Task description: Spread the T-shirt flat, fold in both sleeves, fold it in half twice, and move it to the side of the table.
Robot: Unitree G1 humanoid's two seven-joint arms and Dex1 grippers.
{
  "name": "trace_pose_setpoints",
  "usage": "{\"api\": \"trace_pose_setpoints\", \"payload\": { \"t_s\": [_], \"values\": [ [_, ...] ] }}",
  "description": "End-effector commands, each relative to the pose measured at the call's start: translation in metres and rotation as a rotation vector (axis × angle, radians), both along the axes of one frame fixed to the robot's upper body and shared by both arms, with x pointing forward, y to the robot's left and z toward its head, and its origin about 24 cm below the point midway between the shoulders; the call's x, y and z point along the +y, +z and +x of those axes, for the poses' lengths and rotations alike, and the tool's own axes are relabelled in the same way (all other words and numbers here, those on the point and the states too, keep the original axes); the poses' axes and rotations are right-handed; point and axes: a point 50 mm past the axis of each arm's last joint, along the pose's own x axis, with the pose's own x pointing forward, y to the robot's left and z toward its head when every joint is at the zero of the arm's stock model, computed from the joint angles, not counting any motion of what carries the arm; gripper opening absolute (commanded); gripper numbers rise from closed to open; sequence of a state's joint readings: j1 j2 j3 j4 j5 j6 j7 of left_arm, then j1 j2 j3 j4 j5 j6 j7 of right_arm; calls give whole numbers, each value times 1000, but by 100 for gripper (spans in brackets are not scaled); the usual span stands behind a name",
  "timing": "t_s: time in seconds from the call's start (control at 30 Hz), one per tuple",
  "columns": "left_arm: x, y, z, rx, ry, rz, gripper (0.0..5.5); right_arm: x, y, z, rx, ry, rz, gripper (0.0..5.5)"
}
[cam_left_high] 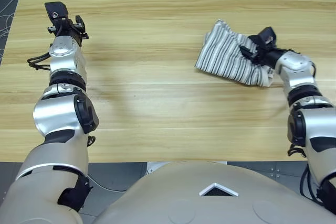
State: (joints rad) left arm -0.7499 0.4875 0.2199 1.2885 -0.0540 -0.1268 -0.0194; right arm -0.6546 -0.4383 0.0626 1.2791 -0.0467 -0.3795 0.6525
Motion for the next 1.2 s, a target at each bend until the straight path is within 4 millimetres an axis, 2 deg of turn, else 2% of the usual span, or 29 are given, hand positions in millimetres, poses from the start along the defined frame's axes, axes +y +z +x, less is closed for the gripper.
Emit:
{"api": "trace_pose_setpoints", "payload": {
  "t_s": [0.03, 0.23, 0.3, 0.4, 0.5, 0.6, 0.77, 0.83, 0.87, 0.93, 0.97, 1.0, 1.1, 1.2],
  "values": [
    [-11, -13, -3, -6, 0, -36, 270, -63, -14, -30, 112, -277, -104, 245],
    [-24, -28, -9, -22, -6, -72, 270, -122, -8, -54, 72, -765, -103, 245],
    [-21, -29, -11, -37, 19, -75, 270, -133, -3, -56, 18, -926, -96, 245],
    [-22, -30, -13, -72, 46, -100, 270, -133, -4, -57, -49, -1067, -19, 245],
    [-21, -23, -10, -133, 65, -81, 270, -111, 16, -29, -248, -1002, 119, 245],
    [-18, -12, -9, -220, 102, -32, 270, -77, 41, -1, -461, -826, 27, 245],
    [-21, -6, -8, -267, 118, 72, 270, -32, 70, 23, -751, -676, -173, 245],
    [-25, -10, -9, -252, 114, 122, 270, -2, 65, 30, -751, -590, -160, 245],
    [-30, -14, -10, -232, 99, 155, 270, 18, 53, 32, -692, -529, -117, 245],
    [-46, -20, -8, -199, 15, 220, 270, 54, 23, 24, -551, -457, -18, 245],
    [-54, -21, -5, -196, -23, 241, 270, 64, 11, 19, -492, -443, 14, 245],
    [-59, -21, -4, -198, -47, 256, 270, 73, 7, 14, -512, -370, 5, 245],
    [-63, -21, -5, -233, -56, 244, 270, 83, -1, 4, -581, -202, -151, 245],
    [-67, -19, -5, -288, -81, 172, 270, 77, -1, 5, -600, -240, -180, 245]
  ]
}}
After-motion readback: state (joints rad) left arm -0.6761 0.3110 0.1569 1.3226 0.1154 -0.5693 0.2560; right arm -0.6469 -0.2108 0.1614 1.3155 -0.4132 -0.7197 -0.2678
